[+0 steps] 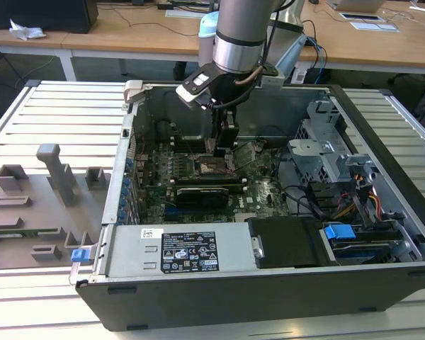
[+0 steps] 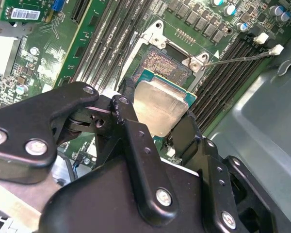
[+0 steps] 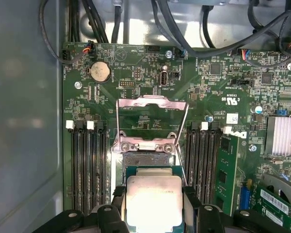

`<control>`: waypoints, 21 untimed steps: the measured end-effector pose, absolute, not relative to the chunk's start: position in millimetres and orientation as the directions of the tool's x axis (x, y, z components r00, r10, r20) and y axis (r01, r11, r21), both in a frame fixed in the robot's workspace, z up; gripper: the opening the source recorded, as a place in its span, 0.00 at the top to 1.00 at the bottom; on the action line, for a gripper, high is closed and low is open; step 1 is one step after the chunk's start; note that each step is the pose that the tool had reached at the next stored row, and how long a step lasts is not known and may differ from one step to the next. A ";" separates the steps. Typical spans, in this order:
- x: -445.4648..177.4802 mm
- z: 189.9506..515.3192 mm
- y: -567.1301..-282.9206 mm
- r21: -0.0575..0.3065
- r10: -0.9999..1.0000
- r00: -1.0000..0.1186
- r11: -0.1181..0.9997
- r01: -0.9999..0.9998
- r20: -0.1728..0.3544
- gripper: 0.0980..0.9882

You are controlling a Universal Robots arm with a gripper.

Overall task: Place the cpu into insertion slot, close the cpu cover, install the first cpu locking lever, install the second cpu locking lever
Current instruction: 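Place the cpu into insertion slot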

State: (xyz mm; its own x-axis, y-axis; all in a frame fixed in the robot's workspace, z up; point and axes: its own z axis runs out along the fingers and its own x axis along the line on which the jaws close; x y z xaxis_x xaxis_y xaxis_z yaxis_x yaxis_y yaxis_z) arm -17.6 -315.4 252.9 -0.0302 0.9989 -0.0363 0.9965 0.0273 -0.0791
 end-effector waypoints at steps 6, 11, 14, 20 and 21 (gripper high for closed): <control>-17.6 250.5 -315.4 -0.079 0.999 -0.030 0.027 0.996 -0.036 0.50; -17.6 246.2 -315.4 -0.079 0.999 -0.030 0.027 0.996 -0.037 0.50; -17.6 244.8 -315.4 -0.079 0.999 -0.030 0.027 0.996 -0.038 0.50; -17.6 243.1 -315.4 -0.079 0.999 -0.030 0.027 0.997 -0.038 0.50; -17.6 242.8 -315.4 -0.079 0.999 -0.030 0.027 0.996 -0.038 0.50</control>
